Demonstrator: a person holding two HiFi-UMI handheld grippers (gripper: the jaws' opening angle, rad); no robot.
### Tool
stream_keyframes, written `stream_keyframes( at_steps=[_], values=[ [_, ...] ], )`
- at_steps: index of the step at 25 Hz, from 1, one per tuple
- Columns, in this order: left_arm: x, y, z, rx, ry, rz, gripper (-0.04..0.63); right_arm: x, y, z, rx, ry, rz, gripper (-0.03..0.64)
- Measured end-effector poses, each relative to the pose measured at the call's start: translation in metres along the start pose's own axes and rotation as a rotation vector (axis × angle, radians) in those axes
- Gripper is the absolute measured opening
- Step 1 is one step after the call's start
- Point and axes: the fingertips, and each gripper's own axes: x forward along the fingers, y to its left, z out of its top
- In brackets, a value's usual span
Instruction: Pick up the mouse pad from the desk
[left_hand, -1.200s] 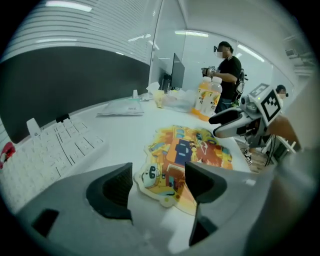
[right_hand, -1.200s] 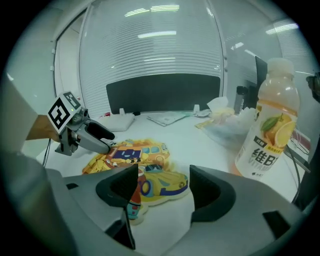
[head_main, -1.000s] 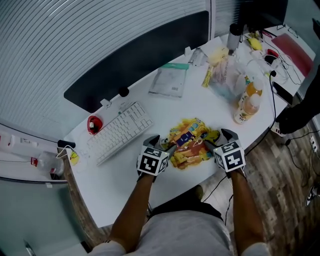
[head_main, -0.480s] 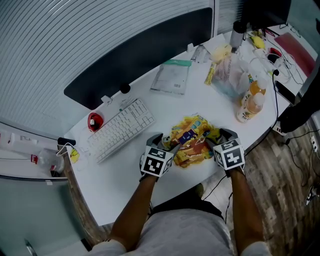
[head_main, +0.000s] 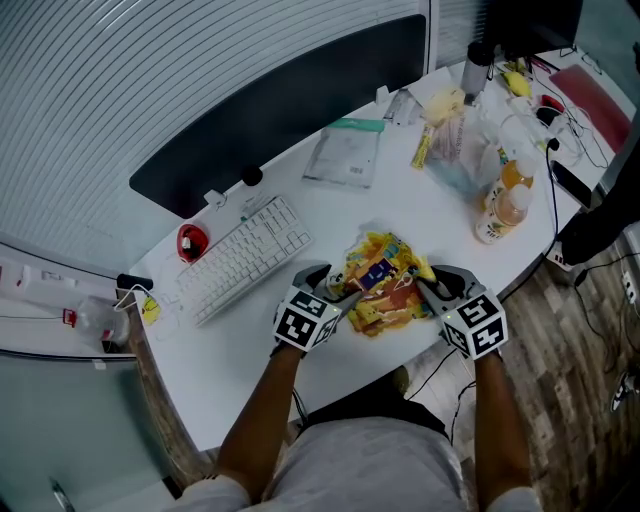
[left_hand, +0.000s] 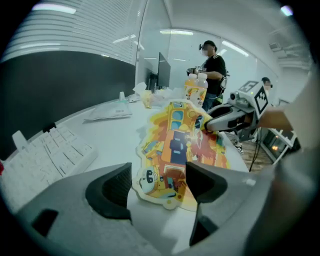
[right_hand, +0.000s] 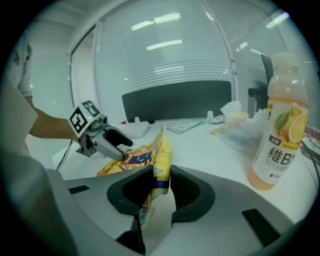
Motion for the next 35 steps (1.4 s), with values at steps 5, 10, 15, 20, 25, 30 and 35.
stream_keyframes(
  at_steps=[5,10,15,20,25,30,35],
  values=[
    [-0.004,-0.004,0.010,0.061,-0.033,-0.122,0.336,-0.019,0.016,0.011,-0.097,-0.117,0.084,0.094],
    [-0.005,-0.011,0.016,0.120,-0.037,-0.242,0.336,-0.036,0.029,0.023,-0.088,-0.189,0.177,0.089],
    [-0.007,-0.019,0.026,0.146,-0.071,-0.317,0.334,-0.051,0.039,0.035,-0.078,-0.233,0.249,0.089],
    [-0.014,-0.030,0.035,0.129,-0.122,-0.379,0.318,-0.059,0.040,0.042,-0.080,-0.253,0.256,0.089],
    [-0.027,-0.039,0.045,0.135,-0.180,-0.372,0.200,-0.067,0.033,0.046,-0.085,-0.276,0.212,0.089],
    [-0.045,-0.045,0.062,0.144,-0.251,-0.344,0.080,-0.075,0.024,0.053,-0.099,-0.306,0.150,0.091],
    [-0.069,-0.054,0.080,0.137,-0.326,-0.357,0.025,-0.086,0.017,0.066,-0.140,-0.352,0.076,0.113]
  ],
)
